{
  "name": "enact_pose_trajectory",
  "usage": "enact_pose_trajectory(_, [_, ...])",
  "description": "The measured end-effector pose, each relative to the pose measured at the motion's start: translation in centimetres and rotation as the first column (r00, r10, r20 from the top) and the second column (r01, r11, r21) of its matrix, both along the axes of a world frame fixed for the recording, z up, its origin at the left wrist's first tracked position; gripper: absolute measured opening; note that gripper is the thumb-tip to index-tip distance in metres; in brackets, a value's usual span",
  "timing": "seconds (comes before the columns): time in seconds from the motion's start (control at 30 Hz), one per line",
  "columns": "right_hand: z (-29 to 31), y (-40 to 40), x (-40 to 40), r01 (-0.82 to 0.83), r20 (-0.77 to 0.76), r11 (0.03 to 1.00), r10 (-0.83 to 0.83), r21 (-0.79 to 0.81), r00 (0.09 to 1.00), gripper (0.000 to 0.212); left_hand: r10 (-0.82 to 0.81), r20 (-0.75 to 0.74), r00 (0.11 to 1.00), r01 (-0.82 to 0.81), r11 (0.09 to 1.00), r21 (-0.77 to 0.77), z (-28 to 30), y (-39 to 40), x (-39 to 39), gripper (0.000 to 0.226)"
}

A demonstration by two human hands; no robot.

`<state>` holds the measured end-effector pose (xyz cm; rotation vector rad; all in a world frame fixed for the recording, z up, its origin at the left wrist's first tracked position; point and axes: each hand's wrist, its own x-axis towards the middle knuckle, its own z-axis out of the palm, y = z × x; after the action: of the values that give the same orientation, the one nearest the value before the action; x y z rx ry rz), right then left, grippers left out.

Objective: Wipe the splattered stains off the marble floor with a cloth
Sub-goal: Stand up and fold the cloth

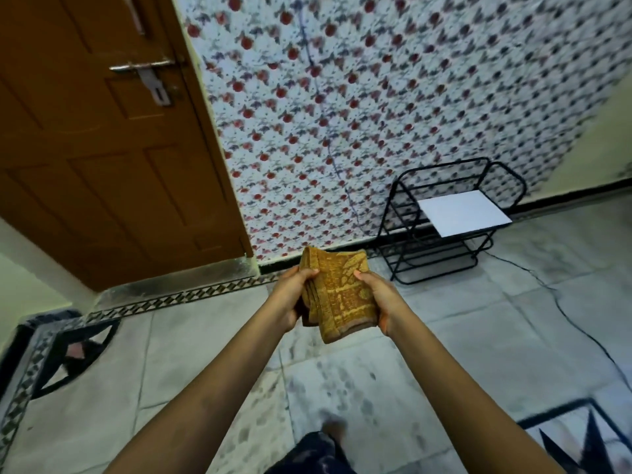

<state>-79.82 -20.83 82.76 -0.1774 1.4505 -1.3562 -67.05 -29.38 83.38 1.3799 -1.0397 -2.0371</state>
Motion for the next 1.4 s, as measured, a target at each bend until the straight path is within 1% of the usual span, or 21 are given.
enact_pose_trajectory(0.13, [-0.3,-1.1,-6.0,0.064,0.001,0.998,-0.064,0.001,0.998,0.016,-0.083,-0.003,0.997,0.083,0.996,0.017,-0.7,-2.1,-6.8,0.026])
enact_pose_trajectory(0.17, [-0.5,-1.5,-8.1,0.084,-0.005,0.996,-0.084,0.004,0.996,0.016,-0.106,0.002,0.994,0.106,0.994,0.020,-0.9,-2.7,-9.1,0.026])
enact_pose_trajectory(0.3, [-0.9,-3.7,-15.7,0.124,-0.014,0.991,-0.123,0.046,0.992,0.031,-0.133,0.005,0.991,0.133,0.991,0.034,-1.3,-5.3,-17.3,0.024])
enact_pose_trajectory(0.4, [-0.6,-5.4,-21.8,0.170,-0.033,0.982,-0.168,0.077,0.985,0.026,-0.170,0.008,0.985,0.170,0.984,0.058,-1.4,-7.4,-24.0,0.016])
enact_pose_trajectory(0.53, [-0.4,-6.6,-29.6,0.237,-0.072,0.967,-0.231,0.098,0.970,0.017,-0.227,-0.016,0.974,0.228,0.971,0.071,-1.4,-9.1,-32.3,0.014])
enact_pose_trajectory(0.63, [-0.7,-7.2,-35.2,0.277,-0.087,0.955,-0.268,0.109,0.959,0.023,-0.277,-0.010,0.961,0.277,0.959,0.059,-1.8,-10.0,-38.1,0.017])
enact_pose_trajectory(0.73, [-1.4,-7.9,-41.8,0.312,-0.071,0.944,-0.306,0.108,0.949,0.021,-0.297,0.004,0.955,0.296,0.954,0.054,-2.3,-10.9,-45.1,0.017])
enact_pose_trajectory(0.87, [-2.2,-9.3,-50.2,0.303,-0.080,0.946,-0.295,0.118,0.952,0.012,-0.272,0.005,0.962,0.271,0.961,0.054,-3.2,-11.9,-53.0,0.014])
enact_pose_trajectory(0.97, [-2.5,-10.1,-56.4,0.277,-0.068,0.950,-0.270,0.146,0.960,0.014,-0.211,0.020,0.977,0.208,0.973,0.095,-3.9,-12.5,-58.8,0.014])
enact_pose_trajectory(1.07, [-2.9,-11.0,-62.8,0.231,-0.061,0.963,-0.225,0.141,0.972,0.015,-0.158,0.051,0.986,0.151,0.981,0.126,-4.6,-13.2,-64.8,0.018])
enact_pose_trajectory(1.23, [-4.4,-13.8,-71.1,0.181,-0.049,0.970,-0.176,0.164,0.983,0.019,-0.141,0.079,0.987,0.126,0.977,0.171,-6.1,-15.4,-72.3,0.018])
enact_pose_trajectory(1.33, [-6.0,-16.5,-75.2,0.120,-0.039,0.973,-0.114,0.196,0.993,0.019,-0.131,0.090,0.987,0.107,0.967,0.232,-8.0,-17.8,-76.0,0.025])
enact_pose_trajectory(1.4, [-7.2,-18.9,-78.1,0.081,-0.041,0.970,-0.073,0.231,0.996,0.018,-0.126,0.104,0.987,0.096,0.963,0.254,-9.8,-19.7,-78.3,0.026])
